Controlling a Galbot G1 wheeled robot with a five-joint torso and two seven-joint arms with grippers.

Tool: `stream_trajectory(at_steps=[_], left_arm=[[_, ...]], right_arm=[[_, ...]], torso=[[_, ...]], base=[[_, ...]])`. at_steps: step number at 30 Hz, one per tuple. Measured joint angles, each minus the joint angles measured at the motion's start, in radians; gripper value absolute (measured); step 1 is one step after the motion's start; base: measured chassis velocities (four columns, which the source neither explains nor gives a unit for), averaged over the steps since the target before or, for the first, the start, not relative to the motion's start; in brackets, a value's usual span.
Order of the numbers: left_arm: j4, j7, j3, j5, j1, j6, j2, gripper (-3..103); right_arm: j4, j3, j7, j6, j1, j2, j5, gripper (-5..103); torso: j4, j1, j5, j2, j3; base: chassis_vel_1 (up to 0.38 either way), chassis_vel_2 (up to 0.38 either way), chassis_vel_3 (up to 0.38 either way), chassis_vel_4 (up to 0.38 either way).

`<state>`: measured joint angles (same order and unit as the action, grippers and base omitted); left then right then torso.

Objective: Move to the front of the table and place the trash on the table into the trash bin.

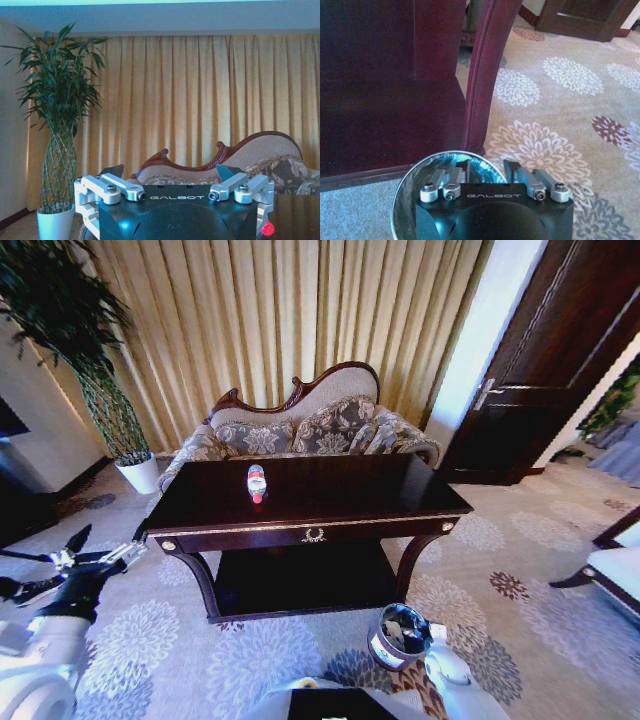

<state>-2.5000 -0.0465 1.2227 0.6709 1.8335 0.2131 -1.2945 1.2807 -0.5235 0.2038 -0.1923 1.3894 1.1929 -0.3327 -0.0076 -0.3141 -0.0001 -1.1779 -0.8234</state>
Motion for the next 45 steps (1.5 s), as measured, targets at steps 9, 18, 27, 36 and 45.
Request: stream_trajectory(at_steps=[9, 18, 27, 36, 45], left_arm=[[0.000, -0.001, 0.002, -0.001, 0.012, -0.006, -0.004, 100], [0.000, -0.001, 0.003, -0.001, 0.014, -0.007, -0.004, 100], [0.000, -0.001, -0.003, 0.000, 0.011, -0.007, -0.006, 100], [0.000, -0.001, -0.006, 0.006, 0.011, -0.007, -0.007, 100], [0.000, -0.001, -0.030, 0.002, 0.017, -0.006, -0.016, 100]], right_arm=[[0.003, -0.002, 0.000, 0.006, -0.001, -0.005, -0.003, 69], [0.003, -0.002, 0.001, 0.018, 0.001, -0.001, -0.006, 99], [0.005, -0.003, 0.002, 0.020, 0.006, 0.001, -0.007, 100], [0.237, -0.024, -0.059, 0.096, 0.075, -0.021, -0.114, 100], [0.692, -0.075, -0.079, 0.152, 0.200, -0.035, -0.182, 100]], torso=[[0.0001, 0.000, 0.0001, 0.000, 0.000], [0.0001, 0.000, 0.0001, 0.000, 0.000], [0.0000, 0.000, 0.0002, 0.000, 0.000], [0.0002, 0.000, 0.0000, 0.000, 0.000], [0.0002, 0.000, 0.0000, 0.000, 0.000]], base=[[0.000, 0.000, 0.000, 0.000], [0.000, 0.000, 0.000, 0.000], [0.000, 0.000, 0.000, 0.000], [0.000, 0.000, 0.000, 0.000], [0.000, 0.000, 0.000, 0.000]])
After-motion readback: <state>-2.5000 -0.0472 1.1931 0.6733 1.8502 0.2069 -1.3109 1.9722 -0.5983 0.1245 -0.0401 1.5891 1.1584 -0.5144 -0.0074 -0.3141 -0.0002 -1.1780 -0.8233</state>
